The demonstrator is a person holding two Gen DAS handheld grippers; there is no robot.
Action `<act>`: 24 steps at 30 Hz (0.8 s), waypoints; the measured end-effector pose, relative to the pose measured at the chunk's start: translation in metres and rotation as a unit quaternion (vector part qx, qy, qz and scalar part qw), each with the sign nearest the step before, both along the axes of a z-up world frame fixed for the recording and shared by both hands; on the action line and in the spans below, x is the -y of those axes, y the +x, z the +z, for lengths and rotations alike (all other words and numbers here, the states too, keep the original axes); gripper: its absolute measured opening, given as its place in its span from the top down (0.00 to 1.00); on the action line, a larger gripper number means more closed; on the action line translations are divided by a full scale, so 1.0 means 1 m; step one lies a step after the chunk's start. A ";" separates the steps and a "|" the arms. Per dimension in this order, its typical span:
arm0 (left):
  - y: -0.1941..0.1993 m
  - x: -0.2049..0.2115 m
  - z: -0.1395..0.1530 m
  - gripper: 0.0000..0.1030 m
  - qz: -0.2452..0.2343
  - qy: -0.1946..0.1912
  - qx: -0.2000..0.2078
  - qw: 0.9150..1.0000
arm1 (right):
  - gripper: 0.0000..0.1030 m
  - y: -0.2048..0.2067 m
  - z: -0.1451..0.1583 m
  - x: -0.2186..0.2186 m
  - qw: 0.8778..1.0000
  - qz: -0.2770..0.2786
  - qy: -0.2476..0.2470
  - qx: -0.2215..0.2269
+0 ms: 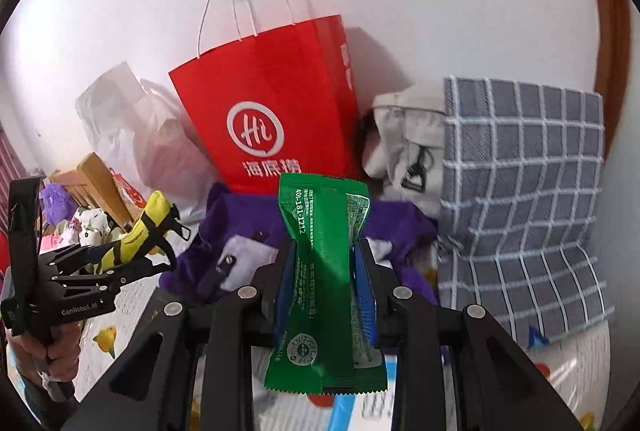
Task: Organize soft objects
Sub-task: 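Carry the sachet and yellow pouch over the purple towel with both grippers, then lower the sachet and pouch onto the purple towel and open both grippers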
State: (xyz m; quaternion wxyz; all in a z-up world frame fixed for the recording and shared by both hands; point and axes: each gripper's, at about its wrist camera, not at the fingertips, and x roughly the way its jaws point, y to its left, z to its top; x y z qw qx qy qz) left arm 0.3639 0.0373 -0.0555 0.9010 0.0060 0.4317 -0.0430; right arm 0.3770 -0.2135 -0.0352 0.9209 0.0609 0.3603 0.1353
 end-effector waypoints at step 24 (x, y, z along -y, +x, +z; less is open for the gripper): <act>0.079 -0.015 -0.072 0.38 0.020 -0.016 -0.067 0.997 | 0.69 0.087 -0.107 -0.041 0.994 0.034 -0.026 -0.097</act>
